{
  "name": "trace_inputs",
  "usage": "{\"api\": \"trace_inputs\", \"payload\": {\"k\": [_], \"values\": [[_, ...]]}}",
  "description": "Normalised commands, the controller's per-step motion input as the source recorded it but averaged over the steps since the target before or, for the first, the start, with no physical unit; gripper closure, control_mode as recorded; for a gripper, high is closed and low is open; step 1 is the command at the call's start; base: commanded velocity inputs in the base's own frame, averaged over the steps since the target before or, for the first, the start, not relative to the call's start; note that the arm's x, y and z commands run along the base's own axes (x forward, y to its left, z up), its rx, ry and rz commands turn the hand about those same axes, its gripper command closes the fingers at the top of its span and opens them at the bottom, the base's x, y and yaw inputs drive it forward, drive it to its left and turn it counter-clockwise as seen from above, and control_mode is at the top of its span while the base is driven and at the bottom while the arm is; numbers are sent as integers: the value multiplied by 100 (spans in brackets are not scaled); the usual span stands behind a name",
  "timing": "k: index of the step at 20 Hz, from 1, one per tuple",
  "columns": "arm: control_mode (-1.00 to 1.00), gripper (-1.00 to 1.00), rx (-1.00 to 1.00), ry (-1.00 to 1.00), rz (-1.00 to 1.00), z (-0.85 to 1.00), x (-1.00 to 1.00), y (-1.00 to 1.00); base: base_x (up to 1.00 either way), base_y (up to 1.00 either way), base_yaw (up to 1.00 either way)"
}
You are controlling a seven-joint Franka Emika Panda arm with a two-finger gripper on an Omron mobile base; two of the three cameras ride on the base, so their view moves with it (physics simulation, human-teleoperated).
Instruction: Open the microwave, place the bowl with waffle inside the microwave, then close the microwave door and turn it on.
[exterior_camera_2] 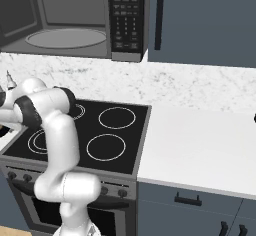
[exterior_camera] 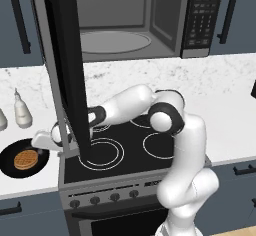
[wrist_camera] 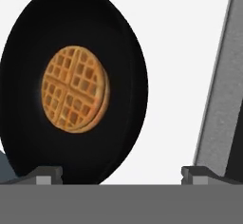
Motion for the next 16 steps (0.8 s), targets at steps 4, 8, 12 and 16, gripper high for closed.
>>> {"api": "trace_inputs", "payload": {"k": [4, 8, 12, 16], "values": [[-100, -100, -1, 0, -16, -6, 20, 27, 0, 0, 0], [-100, 100, -6, 6, -15, -20, 16, 11, 0, 0, 0], [-100, 100, -12, 13, -14, -39, 14, 0, 0, 0, 0], [-100, 100, -8, 12, -13, -28, 10, -2, 0, 0, 0]]}}
